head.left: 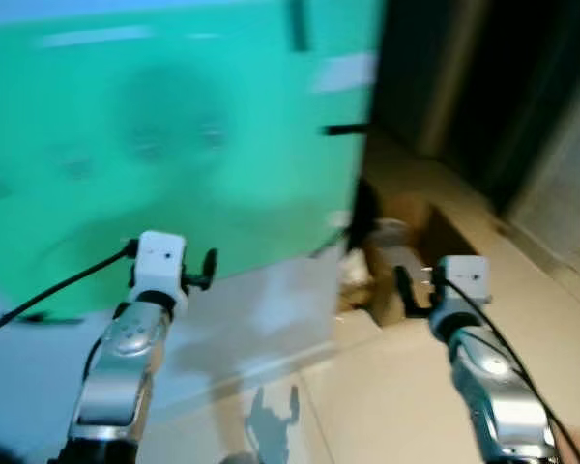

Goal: Hang keys on a hook

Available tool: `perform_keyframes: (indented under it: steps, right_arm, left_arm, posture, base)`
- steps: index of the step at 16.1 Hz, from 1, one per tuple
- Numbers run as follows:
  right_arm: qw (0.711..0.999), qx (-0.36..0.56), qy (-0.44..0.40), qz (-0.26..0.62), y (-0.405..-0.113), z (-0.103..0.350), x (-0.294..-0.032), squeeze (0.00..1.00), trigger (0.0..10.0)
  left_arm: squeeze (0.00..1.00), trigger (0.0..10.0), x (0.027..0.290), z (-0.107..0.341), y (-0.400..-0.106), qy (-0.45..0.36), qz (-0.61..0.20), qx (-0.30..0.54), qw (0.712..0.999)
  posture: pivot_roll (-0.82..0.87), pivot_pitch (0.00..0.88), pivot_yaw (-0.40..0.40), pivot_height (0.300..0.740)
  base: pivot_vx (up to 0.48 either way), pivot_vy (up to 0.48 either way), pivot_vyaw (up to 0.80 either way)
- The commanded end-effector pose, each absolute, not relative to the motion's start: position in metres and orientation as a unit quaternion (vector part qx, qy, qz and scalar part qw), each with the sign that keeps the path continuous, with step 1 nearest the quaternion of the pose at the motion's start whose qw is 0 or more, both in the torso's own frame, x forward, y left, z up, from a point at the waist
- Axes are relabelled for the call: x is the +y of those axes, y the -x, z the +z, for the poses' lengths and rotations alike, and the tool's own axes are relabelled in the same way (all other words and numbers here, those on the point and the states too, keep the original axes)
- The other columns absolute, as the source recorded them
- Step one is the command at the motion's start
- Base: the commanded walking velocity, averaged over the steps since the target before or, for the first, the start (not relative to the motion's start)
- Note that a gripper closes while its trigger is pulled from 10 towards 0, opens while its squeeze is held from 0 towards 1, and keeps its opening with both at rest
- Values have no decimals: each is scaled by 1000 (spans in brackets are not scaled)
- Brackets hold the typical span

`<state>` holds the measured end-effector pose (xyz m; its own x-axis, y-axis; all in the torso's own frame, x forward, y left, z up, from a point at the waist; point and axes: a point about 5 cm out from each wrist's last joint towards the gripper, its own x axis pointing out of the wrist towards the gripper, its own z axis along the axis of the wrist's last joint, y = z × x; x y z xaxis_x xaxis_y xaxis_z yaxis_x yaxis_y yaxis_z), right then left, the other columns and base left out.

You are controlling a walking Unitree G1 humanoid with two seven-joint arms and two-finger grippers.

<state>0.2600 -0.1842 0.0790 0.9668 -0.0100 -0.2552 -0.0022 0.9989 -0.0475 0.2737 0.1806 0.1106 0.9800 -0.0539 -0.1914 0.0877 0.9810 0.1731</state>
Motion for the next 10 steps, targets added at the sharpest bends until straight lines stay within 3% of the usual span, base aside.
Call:
perform_keyframes:
  steps: [1, 3, 9, 10]
  right_arm:
    - [993, 117, 30, 7, -262, 82, -179, 1000, 10000]
    - [993, 110, 31, 0, -262, 84, -180, 1000, 10000]
    - [993, 110, 37, 9, -264, 83, -175, 1000, 10000]
    - [993, 110, 37, 9, -264, 83, -175, 1000, 10000]
  left_arm:
    - [1000, 10000, 188, 116, -277, -115, -13, 85, 990]
    - [1000, 10000, 198, 116, -281, -123, 28, 88, 988]
    - [1000, 10000, 185, 116, -281, -101, -39, 93, 990]
    - [1000, 10000, 177, 113, -275, -86, -81, 105, 987]
  posture:
    - [-94, 0, 23, 740]
    - [-96, 0, 27, 740]
    - [-97, 0, 25, 740]
    - [-96, 0, 21, 740]
  base:
    - [0, 0, 800]
    - [0, 0, 800]
    - [0, 0, 800]
    - [0, 0, 800]
